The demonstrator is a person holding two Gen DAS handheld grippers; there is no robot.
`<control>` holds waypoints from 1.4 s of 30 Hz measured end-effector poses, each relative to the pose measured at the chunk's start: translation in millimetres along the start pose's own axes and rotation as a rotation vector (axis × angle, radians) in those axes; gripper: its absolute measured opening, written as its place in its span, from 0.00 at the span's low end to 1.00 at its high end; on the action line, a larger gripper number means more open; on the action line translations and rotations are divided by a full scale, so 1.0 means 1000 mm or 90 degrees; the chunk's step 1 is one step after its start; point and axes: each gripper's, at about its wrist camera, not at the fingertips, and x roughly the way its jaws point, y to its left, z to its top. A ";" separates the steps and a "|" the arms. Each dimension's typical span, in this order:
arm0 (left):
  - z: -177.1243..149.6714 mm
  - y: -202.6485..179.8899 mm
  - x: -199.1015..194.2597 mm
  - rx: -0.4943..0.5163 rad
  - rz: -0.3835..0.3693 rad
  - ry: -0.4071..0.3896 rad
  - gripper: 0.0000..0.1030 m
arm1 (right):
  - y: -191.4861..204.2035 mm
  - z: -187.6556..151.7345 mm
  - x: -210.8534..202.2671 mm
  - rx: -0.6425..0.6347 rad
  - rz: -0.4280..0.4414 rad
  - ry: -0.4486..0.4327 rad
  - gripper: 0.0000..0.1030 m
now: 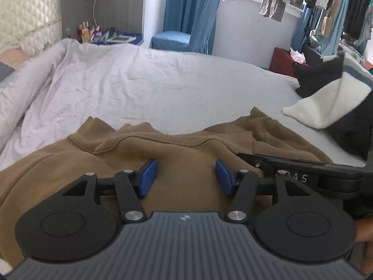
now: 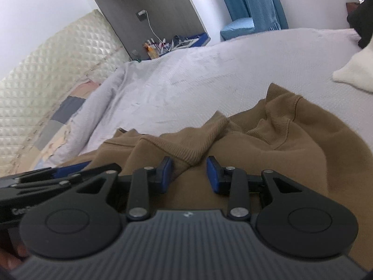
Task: Fold large clothes
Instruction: 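Lower the folded hem onto the hoodie and open both grippers, then grasp the folded brown hoodie bundle with both grippers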
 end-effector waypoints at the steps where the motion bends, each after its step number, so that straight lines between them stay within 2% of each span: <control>1: 0.002 0.003 0.006 -0.005 -0.003 0.003 0.64 | -0.002 0.000 0.004 0.006 0.002 0.001 0.33; 6: 0.006 0.010 0.027 -0.017 -0.005 0.003 0.68 | -0.006 0.004 0.019 0.010 0.005 0.005 0.33; 11: 0.006 0.014 0.023 -0.004 -0.012 -0.020 0.68 | -0.009 0.004 0.020 0.018 0.020 0.002 0.33; 17: -0.008 0.021 -0.025 0.017 -0.029 -0.064 0.71 | -0.004 -0.010 -0.002 -0.003 0.034 -0.054 0.35; 20: -0.023 0.028 -0.059 0.026 0.004 -0.092 0.77 | -0.001 -0.008 -0.016 0.009 0.031 -0.062 0.35; 24: -0.052 0.052 -0.097 -0.020 0.011 -0.124 0.83 | 0.005 -0.009 -0.047 0.018 0.026 -0.078 0.39; 27: -0.077 0.075 -0.112 -0.064 -0.016 -0.120 0.86 | 0.010 -0.015 -0.073 0.015 0.013 -0.082 0.42; 31: -0.101 0.091 -0.127 -0.096 0.028 -0.121 0.87 | 0.011 -0.028 -0.106 0.035 -0.012 -0.083 0.43; 35: -0.111 0.101 -0.137 -0.131 0.047 -0.113 0.93 | 0.001 -0.045 -0.129 0.086 -0.039 -0.071 0.43; 37: -0.114 0.106 -0.139 -0.150 0.059 -0.107 0.96 | -0.006 -0.052 -0.138 0.121 -0.045 -0.072 0.51; 42: -0.118 0.122 -0.133 -0.206 0.085 -0.071 0.97 | -0.034 -0.069 -0.149 0.240 -0.036 -0.072 0.58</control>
